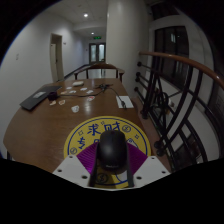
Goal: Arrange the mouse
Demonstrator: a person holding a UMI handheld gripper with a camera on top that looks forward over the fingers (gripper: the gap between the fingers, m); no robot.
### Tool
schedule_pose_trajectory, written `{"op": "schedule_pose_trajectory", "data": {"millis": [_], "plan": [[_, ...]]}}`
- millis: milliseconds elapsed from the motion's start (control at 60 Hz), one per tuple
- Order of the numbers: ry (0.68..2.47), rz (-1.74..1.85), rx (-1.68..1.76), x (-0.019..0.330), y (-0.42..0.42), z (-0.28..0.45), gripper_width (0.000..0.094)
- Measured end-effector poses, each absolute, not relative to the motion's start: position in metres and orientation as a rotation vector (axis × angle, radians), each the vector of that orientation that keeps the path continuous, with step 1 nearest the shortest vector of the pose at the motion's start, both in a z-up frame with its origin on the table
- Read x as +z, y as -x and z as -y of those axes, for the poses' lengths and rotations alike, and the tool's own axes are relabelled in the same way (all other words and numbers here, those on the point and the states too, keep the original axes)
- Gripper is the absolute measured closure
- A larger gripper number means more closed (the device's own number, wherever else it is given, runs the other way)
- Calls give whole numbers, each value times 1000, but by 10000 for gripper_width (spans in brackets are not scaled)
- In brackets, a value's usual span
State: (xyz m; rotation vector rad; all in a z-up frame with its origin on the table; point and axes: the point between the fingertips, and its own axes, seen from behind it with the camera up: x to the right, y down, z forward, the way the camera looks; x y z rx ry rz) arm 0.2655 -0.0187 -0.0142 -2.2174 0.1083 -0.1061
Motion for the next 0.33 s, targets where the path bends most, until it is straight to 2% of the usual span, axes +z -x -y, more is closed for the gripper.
{"op": "schedule_pose_trajectory", "data": {"millis": [67,133,167,217,333], "plan": [[2254,-98,-74,-16,-268,22,401],[2280,-103,-40,-14,-280,27,196],[2255,-85,-28,2,-272,44,71],[2221,-57,-4,17,-275,58,96],[2204,-29,72,35,-290,103,89]]}}
